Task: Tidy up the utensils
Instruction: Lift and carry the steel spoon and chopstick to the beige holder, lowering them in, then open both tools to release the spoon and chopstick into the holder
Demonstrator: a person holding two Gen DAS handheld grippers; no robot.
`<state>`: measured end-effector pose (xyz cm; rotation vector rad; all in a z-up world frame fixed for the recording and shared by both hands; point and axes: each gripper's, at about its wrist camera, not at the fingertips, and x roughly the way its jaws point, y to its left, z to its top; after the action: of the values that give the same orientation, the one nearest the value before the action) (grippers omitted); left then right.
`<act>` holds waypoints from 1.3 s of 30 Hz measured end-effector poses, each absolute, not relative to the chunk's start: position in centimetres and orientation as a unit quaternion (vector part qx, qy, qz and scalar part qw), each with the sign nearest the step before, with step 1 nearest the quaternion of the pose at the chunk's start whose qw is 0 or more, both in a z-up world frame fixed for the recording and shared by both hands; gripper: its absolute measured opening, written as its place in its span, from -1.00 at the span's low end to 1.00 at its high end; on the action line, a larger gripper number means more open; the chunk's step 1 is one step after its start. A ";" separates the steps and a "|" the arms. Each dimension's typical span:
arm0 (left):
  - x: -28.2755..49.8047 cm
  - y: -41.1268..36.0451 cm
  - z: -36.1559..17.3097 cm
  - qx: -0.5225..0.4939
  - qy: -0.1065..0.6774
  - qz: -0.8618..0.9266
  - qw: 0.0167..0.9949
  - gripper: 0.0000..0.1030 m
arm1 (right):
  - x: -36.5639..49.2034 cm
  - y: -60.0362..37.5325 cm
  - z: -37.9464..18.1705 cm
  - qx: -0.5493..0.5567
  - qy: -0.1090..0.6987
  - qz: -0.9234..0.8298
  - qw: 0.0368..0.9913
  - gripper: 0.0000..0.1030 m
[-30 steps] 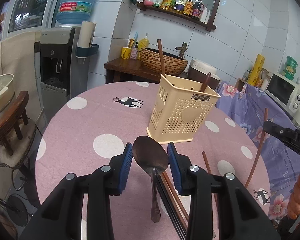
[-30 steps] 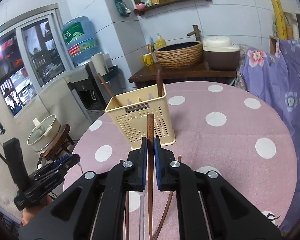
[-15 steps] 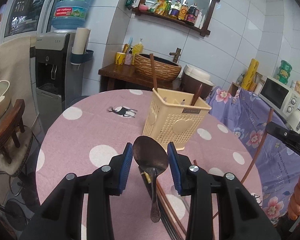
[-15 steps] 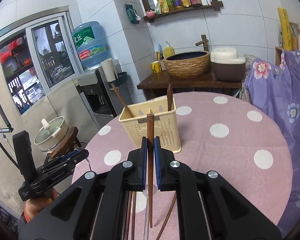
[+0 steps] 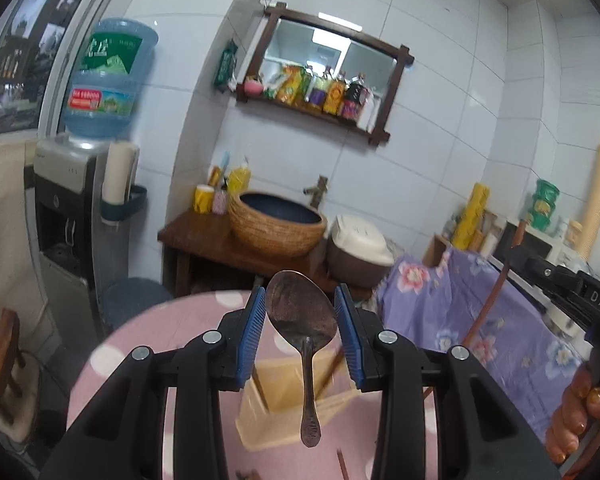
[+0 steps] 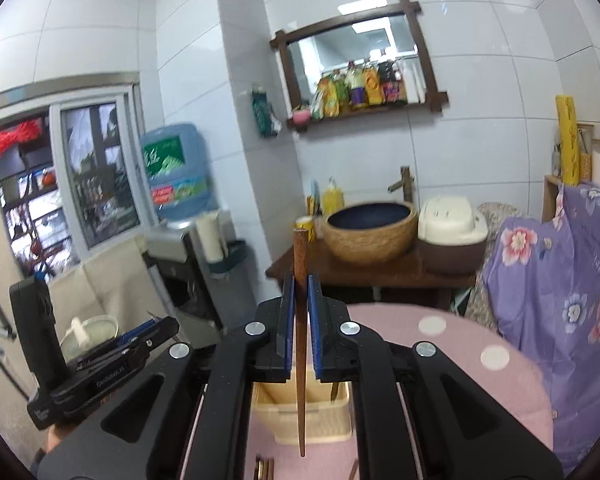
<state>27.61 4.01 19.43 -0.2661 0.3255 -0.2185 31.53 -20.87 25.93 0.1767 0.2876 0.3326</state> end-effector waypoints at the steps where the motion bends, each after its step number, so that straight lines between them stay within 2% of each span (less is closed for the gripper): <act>1: 28.4 3.9 20.0 -0.132 0.151 -0.098 0.975 -0.30 | 32.5 -20.8 26.6 0.094 0.132 0.156 0.974 -0.85; 5: 30.8 2.4 19.4 -0.104 0.137 -0.064 0.983 -0.30 | 35.5 -20.0 26.5 0.090 0.115 0.122 0.982 -0.85; 12: 32.3 1.1 13.3 -0.090 0.162 -0.053 0.981 -0.30 | 38.2 -19.3 19.6 0.097 0.134 0.103 0.981 -0.85; 26: 32.6 0.4 7.4 -0.071 0.231 -0.077 0.967 -0.30 | 39.0 -18.2 11.6 0.084 0.211 0.116 0.967 -0.85; 28: 32.5 0.4 7.3 -0.068 0.235 -0.077 0.967 -0.22 | 39.0 -18.4 11.2 0.086 0.217 0.121 0.965 -0.82; 29: 32.3 0.4 7.2 -0.068 0.237 -0.077 0.966 -0.12 | 38.8 -18.5 11.2 0.086 0.217 0.122 0.965 -0.77; 30: 31.9 0.6 7.3 -0.072 0.236 -0.078 0.966 0.15 | 38.5 -18.6 11.2 0.087 0.215 0.122 0.965 -0.51; 31: 31.5 0.8 7.3 -0.076 0.233 -0.079 0.966 0.37 | 38.2 -18.9 11.2 0.089 0.212 0.121 0.966 -0.09; 32: 30.7 1.2 7.5 -0.083 0.228 -0.080 0.967 0.41 | 37.7 -19.2 11.2 0.093 0.208 0.119 0.966 0.08; 33: 30.2 1.3 7.4 -0.086 0.226 -0.080 0.967 0.43 | 37.2 -19.5 11.2 0.095 0.204 0.115 0.968 0.15; 36: 28.0 2.0 6.9 -0.084 0.238 -0.077 0.965 0.47 | 35.2 -19.8 10.5 0.074 0.213 0.107 0.968 0.16; 39: 26.0 2.5 5.5 -0.069 0.263 -0.065 0.960 0.47 | 33.5 -19.8 8.5 0.042 0.244 0.102 0.964 0.41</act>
<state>25.96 2.46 5.48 -0.1408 0.5337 -0.1309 33.47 -19.79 8.54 0.0857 0.4936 0.2063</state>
